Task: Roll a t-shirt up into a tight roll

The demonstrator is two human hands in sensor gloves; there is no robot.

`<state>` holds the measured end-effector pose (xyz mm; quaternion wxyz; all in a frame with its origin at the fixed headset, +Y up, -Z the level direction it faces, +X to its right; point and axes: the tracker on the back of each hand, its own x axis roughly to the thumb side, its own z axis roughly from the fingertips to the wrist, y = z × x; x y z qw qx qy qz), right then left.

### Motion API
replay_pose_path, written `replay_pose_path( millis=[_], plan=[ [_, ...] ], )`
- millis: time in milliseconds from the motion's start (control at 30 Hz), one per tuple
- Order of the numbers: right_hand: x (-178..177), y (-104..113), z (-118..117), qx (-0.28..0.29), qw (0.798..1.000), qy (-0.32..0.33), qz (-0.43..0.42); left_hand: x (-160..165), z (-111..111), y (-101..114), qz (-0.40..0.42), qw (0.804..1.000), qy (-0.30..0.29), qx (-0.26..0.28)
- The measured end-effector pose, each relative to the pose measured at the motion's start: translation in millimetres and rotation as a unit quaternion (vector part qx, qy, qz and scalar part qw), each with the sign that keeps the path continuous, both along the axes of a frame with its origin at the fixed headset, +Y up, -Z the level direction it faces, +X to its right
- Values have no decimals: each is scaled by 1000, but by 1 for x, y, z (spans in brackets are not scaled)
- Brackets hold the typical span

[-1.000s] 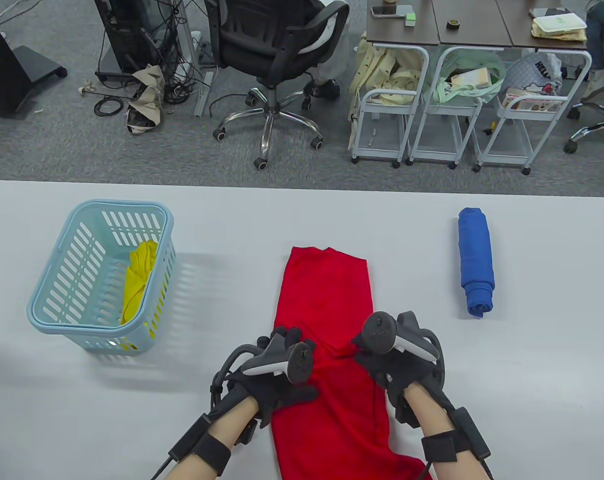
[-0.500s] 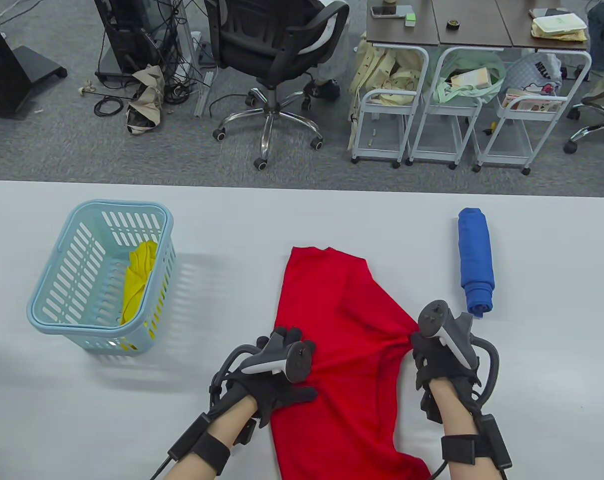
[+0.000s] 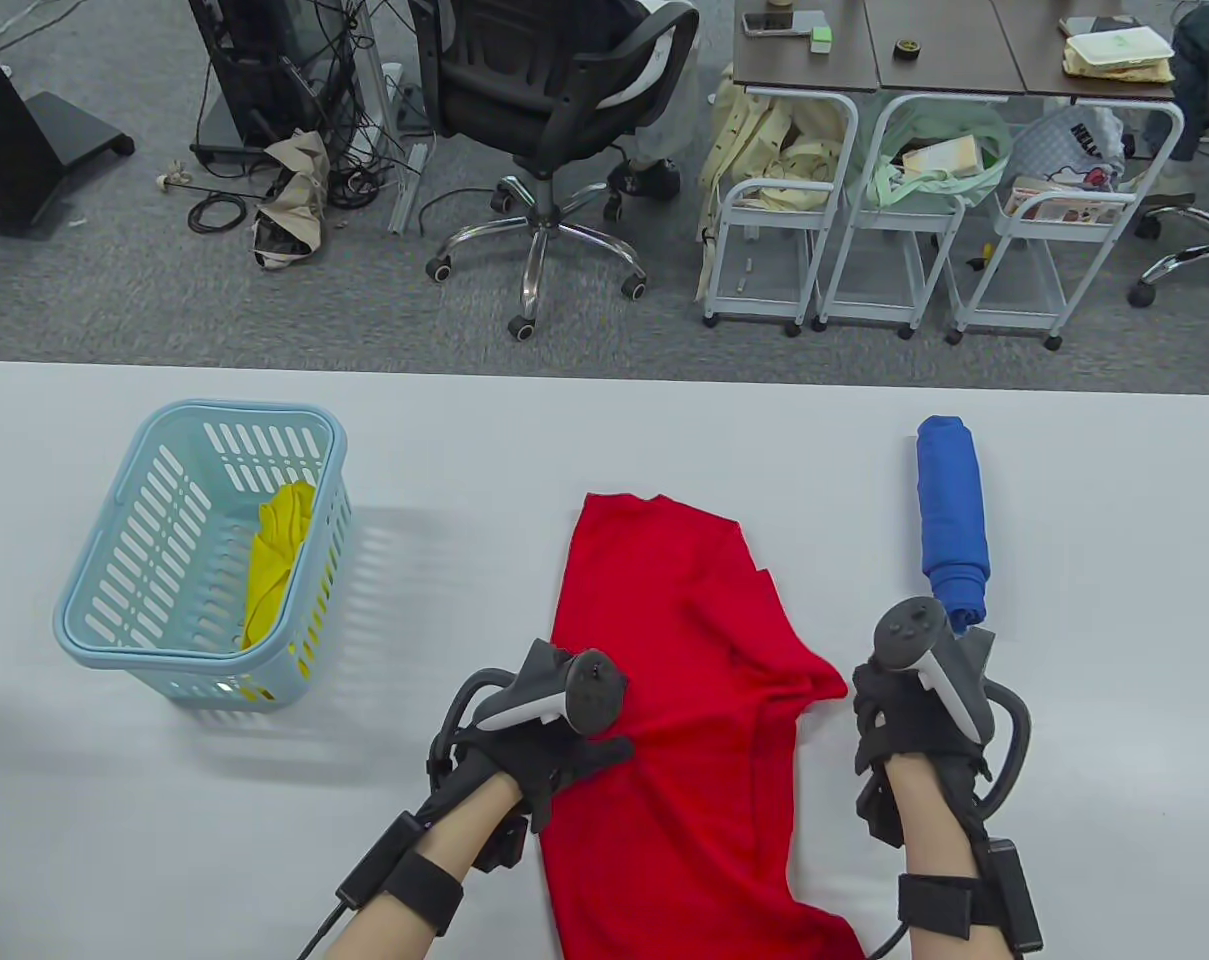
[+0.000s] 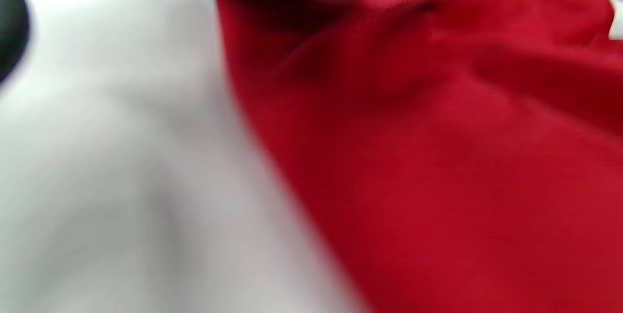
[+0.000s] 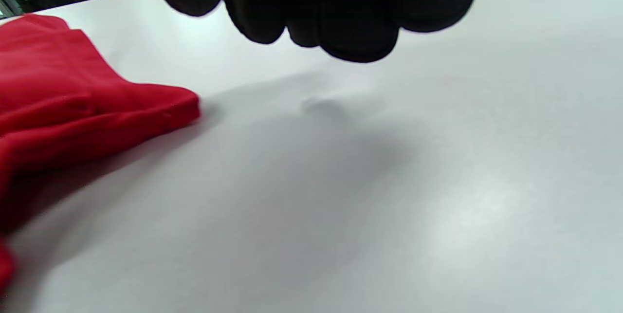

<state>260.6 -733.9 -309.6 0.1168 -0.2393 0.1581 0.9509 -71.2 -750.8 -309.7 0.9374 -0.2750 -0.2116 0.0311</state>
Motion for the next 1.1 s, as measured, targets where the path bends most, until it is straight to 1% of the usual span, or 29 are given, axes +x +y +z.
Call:
replay_pose_path(
  millis=[33,100,200,267,333,400,467,500,567,633,667,700,767,800,833,867,900,933,967,1000,1033,1067,1100],
  plan=[
    [2,1,0,6,1000,-2,-15,6,-2,4,-1,1000,-2,6],
    [5,7,2,19,999,-1,-46,31,-6,16,-11,999,-20,28],
    [6,12,3,27,999,5,-45,65,-11,28,-5,998,-30,48],
    [7,12,3,29,998,11,-63,92,-13,34,8,997,-27,70],
    [9,12,4,30,996,22,-84,118,-17,33,-2,996,-23,90],
    [8,11,4,30,995,30,-94,136,-22,24,-28,996,-28,86],
    [6,12,3,31,994,42,-100,144,-27,13,-37,996,-30,72],
    [5,13,3,32,993,48,-108,144,-28,10,-28,997,-24,64],
    [0,15,4,38,990,62,-123,135,-30,9,25,998,4,56],
    [-8,17,4,41,989,81,-120,115,-32,18,65,996,29,53],
    [-11,17,3,42,987,95,-119,107,-32,23,72,995,37,62],
    [-16,16,3,42,986,108,-118,92,-32,33,83,992,48,85],
    [-30,16,3,43,981,136,-128,55,-30,56,120,979,92,136],
    [-39,16,3,45,974,175,-137,29,-29,70,140,968,125,165],
    [-47,16,3,42,966,211,-145,11,-27,79,149,960,150,181],
    [-61,14,3,33,952,260,-157,-17,-24,89,148,949,188,207],
    [-71,12,4,25,942,291,-167,-34,-22,94,135,939,216,229],
    [-90,8,6,14,926,332,-178,-60,-15,100,129,924,256,252],
    [-101,5,7,6,919,352,-178,-71,-12,101,137,916,277,256],
    [-117,-1,9,-11,909,379,-172,-87,-6,101,144,904,304,263],
    [-131,-9,12,-37,903,402,-150,-98,-4,98,138,897,319,272],
    [-138,-16,14,-56,901,412,-127,-105,-3,95,115,893,330,283],
    [-146,-26,16,-91,902,414,-79,-113,-3,92,68,890,338,299]
  ],
)
